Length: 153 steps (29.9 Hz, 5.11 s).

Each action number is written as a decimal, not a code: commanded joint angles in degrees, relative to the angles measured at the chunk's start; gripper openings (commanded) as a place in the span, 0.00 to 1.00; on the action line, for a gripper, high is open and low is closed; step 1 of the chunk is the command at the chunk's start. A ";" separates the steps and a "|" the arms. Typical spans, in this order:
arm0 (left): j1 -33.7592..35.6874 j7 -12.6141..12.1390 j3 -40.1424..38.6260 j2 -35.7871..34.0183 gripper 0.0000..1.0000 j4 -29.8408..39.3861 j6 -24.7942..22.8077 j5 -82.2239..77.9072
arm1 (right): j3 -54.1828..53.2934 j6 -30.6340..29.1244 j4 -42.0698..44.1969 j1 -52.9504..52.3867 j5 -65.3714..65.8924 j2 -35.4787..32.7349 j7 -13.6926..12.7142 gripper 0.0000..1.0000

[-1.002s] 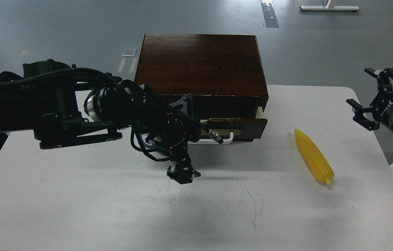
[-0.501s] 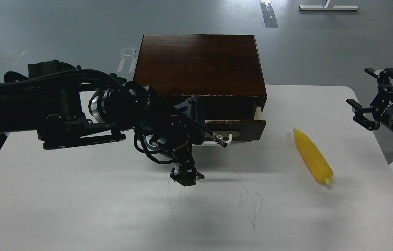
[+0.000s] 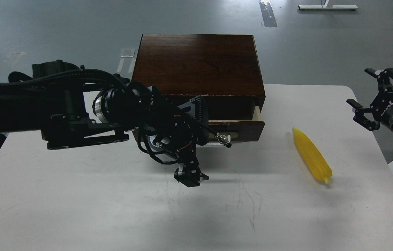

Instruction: Put corn in drawer with both arms

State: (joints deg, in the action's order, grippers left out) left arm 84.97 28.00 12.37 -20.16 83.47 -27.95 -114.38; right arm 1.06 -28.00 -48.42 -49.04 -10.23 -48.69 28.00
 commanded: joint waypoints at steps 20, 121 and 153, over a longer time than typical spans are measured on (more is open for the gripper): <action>1.95 0.00 -0.76 -0.05 0.98 1.08 -0.05 0.12 | 0.00 0.00 -0.01 0.00 0.04 0.00 0.00 1.00; -40.15 -6.82 -36.97 -24.49 0.98 -16.41 10.55 101.72 | 7.90 6.10 -7.30 -10.64 90.39 -1.85 0.00 1.00; -40.06 -6.91 -36.98 -24.57 0.98 -16.41 10.55 101.72 | 10.90 9.81 -2.91 -6.77 90.21 6.33 0.00 0.15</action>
State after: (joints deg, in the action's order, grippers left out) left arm 44.91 21.11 -24.61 -44.72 67.06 -17.40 -12.66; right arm 11.90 -18.19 -51.12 -55.16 80.10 -41.76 28.00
